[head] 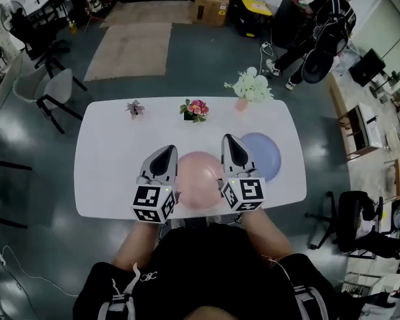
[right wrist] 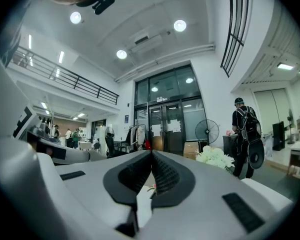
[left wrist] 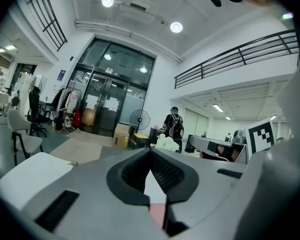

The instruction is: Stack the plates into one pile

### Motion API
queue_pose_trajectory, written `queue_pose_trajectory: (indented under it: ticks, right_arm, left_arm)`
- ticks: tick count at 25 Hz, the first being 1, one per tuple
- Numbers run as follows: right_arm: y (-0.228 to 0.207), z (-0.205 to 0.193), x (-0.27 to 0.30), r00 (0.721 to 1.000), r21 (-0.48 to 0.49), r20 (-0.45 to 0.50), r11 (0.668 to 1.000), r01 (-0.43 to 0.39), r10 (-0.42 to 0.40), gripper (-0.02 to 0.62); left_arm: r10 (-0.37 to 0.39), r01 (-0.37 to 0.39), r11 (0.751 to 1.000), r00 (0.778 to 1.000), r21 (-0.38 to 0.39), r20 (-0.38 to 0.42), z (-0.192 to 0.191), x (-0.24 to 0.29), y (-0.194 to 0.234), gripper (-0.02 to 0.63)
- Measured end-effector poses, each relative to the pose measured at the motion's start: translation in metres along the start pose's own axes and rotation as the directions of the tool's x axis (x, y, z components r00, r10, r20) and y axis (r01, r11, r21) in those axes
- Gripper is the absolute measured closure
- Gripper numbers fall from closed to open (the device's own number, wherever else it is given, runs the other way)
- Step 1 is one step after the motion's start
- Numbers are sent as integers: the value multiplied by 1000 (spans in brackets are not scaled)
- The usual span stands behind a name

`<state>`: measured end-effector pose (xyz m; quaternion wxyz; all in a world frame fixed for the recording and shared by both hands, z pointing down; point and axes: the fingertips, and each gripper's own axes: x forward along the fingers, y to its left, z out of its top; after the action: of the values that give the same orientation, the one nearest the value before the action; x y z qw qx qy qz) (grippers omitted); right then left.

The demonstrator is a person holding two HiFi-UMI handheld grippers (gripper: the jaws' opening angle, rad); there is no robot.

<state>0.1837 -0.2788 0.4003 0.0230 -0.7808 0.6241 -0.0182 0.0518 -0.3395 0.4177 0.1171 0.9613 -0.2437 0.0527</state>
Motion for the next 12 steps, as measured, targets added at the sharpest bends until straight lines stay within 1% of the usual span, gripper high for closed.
queue_pose_trajectory:
  ticks: [2, 6, 9, 12]
  right_arm:
    - [-2, 0, -3, 1000, 1, -3, 1000, 28, -28, 580]
    - [-13, 5, -16, 999, -8, 5, 999, 54, -54, 580]
    - [-36, 8, -31, 997, 0, 29, 997, 75, -75, 580]
    - [-69, 10, -51, 995, 7, 52, 997, 81, -81, 580]
  left_arm:
    - [-19, 20, 1000, 1000, -7, 5, 0, 0, 2, 594]
    - [-23, 23, 1000, 1000, -11, 4, -2, 3, -4, 594]
    - [-31, 31, 999, 1000, 20, 0, -6, 9, -25, 595]
    - [-24, 24, 998, 1000, 51, 3, -10, 19, -58, 595]
